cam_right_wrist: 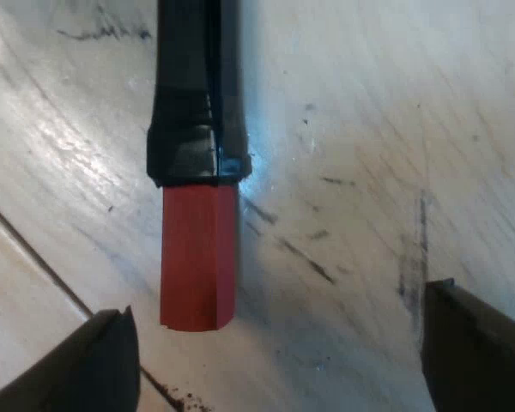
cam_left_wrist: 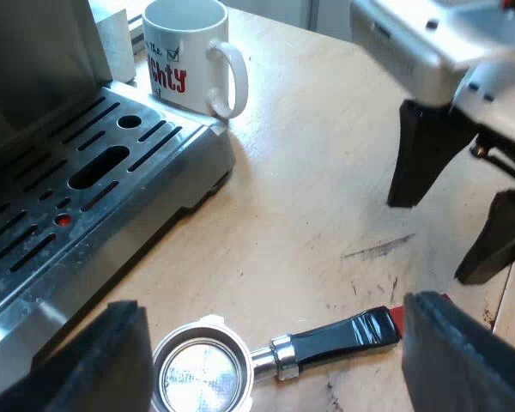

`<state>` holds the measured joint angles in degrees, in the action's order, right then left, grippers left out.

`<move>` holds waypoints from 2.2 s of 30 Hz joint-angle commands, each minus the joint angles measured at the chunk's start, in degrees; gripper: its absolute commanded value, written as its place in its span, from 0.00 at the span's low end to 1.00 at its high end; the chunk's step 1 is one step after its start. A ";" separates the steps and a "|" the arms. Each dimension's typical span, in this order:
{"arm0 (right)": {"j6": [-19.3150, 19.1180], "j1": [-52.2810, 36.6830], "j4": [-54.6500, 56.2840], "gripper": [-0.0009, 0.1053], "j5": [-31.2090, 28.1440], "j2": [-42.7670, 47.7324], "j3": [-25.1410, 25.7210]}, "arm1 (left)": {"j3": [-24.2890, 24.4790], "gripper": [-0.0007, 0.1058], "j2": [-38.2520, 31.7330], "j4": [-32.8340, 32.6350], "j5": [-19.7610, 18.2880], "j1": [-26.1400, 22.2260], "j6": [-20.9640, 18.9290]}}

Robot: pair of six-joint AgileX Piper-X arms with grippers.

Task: Grind coffee beans and then tamp

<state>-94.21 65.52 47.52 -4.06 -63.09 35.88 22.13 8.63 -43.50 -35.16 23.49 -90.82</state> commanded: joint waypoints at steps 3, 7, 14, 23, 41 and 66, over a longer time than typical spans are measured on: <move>-0.21 -0.20 1.98 0.66 -0.45 2.91 2.10 | 0.03 0.60 0.05 0.13 0.69 0.18 0.27; -0.31 -0.20 1.99 0.66 -2.23 7.91 5.42 | 0.03 0.60 0.05 0.13 0.69 0.18 0.27; -0.61 0.19 -4.16 0.66 -2.22 10.49 6.13 | 3.19 0.60 0.05 -2.98 4.58 0.18 -1.39; -3.80 0.18 -16.37 0.66 -2.22 10.55 6.13 | 8.04 0.60 -0.07 -7.30 9.77 0.18 -0.53; -9.27 0.18 -40.11 0.66 -5.21 10.39 -2.28 | 8.87 0.60 -0.07 -12.37 19.21 0.18 -7.01; -8.79 4.08 -47.52 0.65 -5.14 10.39 -10.83 | 7.93 0.60 6.62 -8.08 23.81 0.18 -4.91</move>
<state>-102.79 69.54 0.75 -9.25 -53.06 25.07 30.15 15.07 -52.66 -11.96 23.49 -96.03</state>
